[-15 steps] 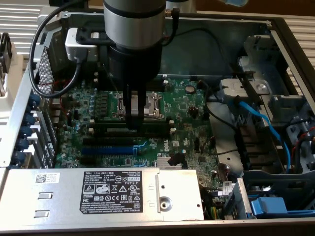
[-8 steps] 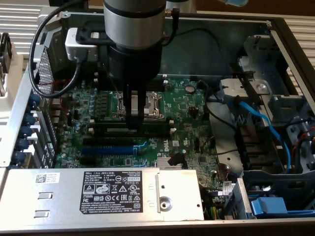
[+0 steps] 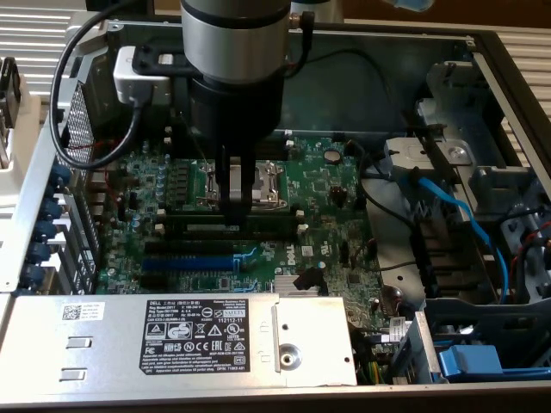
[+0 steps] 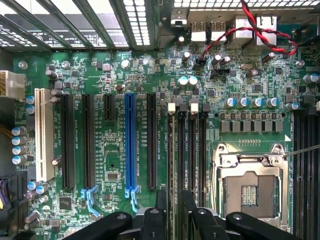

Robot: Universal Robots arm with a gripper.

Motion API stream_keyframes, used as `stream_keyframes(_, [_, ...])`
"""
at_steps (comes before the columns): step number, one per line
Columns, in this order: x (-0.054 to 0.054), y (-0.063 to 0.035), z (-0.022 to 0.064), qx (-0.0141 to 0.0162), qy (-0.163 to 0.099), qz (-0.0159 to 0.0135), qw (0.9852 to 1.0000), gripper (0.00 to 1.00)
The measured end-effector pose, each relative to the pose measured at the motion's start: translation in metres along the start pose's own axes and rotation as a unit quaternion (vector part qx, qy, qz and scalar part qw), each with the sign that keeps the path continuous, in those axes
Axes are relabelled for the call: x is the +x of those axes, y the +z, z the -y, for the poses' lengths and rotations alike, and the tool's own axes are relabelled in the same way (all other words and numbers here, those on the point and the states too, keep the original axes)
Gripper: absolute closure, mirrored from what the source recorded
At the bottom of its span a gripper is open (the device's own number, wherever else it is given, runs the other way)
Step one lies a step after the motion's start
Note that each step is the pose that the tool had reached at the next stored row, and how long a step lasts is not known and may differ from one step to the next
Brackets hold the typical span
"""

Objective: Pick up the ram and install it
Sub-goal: 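Insert the ram into the slot, then press down the ram until it locks into place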

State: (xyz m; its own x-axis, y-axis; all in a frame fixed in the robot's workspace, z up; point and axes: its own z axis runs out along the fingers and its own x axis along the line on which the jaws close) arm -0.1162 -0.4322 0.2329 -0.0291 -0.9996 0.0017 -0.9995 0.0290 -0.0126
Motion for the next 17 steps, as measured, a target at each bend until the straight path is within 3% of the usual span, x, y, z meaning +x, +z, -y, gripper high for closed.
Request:
stream_keyframes(11, [0.0, -0.0101, 0.0001, 0.0, 0.0, -0.0001, 1.0, 0.73])
stream_keyframes(17, [0.0, -0.0107, 0.0001, 0.0, 0.0, 0.0, 1.0, 0.73])
